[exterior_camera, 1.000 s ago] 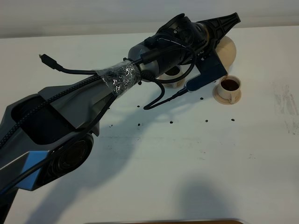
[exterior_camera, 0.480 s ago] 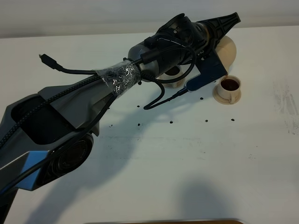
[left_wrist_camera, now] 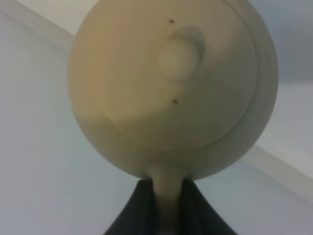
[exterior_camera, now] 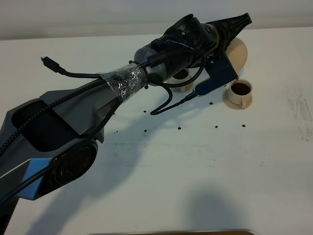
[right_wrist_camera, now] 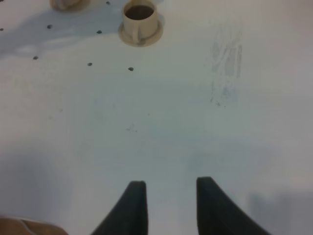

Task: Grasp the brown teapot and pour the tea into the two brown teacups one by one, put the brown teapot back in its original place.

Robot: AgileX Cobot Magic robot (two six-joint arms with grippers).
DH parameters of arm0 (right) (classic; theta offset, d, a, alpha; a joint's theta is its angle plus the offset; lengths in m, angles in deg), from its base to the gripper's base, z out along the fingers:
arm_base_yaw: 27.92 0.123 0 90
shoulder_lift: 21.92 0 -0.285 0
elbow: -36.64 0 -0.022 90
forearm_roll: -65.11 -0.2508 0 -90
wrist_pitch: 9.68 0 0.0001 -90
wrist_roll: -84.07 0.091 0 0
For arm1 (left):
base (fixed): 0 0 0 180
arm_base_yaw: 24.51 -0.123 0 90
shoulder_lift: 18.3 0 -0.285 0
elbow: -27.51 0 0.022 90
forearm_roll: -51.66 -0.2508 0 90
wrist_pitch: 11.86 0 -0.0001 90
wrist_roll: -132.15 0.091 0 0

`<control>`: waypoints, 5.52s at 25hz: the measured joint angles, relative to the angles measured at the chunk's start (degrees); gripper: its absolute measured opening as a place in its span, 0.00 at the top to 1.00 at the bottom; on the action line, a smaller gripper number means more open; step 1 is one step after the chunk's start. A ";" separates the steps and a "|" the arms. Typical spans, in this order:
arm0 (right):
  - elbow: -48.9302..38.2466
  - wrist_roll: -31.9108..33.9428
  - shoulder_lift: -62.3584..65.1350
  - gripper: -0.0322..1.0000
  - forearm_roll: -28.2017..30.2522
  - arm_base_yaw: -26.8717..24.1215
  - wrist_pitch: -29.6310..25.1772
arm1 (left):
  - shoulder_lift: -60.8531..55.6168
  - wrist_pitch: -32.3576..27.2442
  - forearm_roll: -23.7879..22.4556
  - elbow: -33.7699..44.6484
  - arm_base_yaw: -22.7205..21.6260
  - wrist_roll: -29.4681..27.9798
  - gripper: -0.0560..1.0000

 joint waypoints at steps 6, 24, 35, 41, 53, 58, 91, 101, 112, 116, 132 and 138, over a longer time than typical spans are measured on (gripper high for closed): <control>0.00 0.00 0.00 0.74 0.00 0.00 0.00 | 0.00 0.02 0.24 0.00 0.00 0.00 0.79; 0.00 0.00 0.00 0.74 0.00 0.00 0.00 | 0.00 -3.02 2.84 0.00 0.58 -8.21 0.79; 0.00 0.00 0.00 0.74 0.00 0.00 0.00 | -0.06 -4.81 8.44 0.00 -0.58 -23.45 0.79; 0.00 0.00 0.00 0.74 0.00 0.00 0.00 | -2.91 -6.87 13.40 0.00 -1.31 -34.46 0.79; 0.00 0.00 0.00 0.74 0.00 0.00 0.00 | -7.97 -28.07 21.65 0.00 -2.49 -65.83 0.79; 0.00 0.00 0.00 0.74 0.00 0.00 0.00 | -8.02 -30.55 24.16 0.00 -2.49 -70.70 0.79; 0.00 0.00 0.00 0.74 0.00 0.00 0.00 | -8.02 -42.18 27.90 0.00 -2.37 -90.01 0.79; 0.00 0.00 0.00 0.74 0.00 0.00 0.00 | -8.09 -38.38 27.96 8.55 -1.65 -90.14 0.79; 0.00 0.00 0.00 0.74 0.00 0.00 0.00 | -8.09 -16.76 28.04 19.52 -1.65 -90.08 0.79; 0.00 0.00 0.00 0.74 0.00 0.00 0.00 | -7.48 -16.85 28.50 20.18 -1.65 -90.08 0.79; 0.00 0.00 0.00 0.74 0.00 0.00 0.00 | -11.40 -18.33 30.03 20.38 -1.70 -89.81 0.79; 0.00 0.00 0.00 0.74 0.00 0.00 0.00 | -14.42 -22.01 30.07 20.38 -1.81 -89.60 0.79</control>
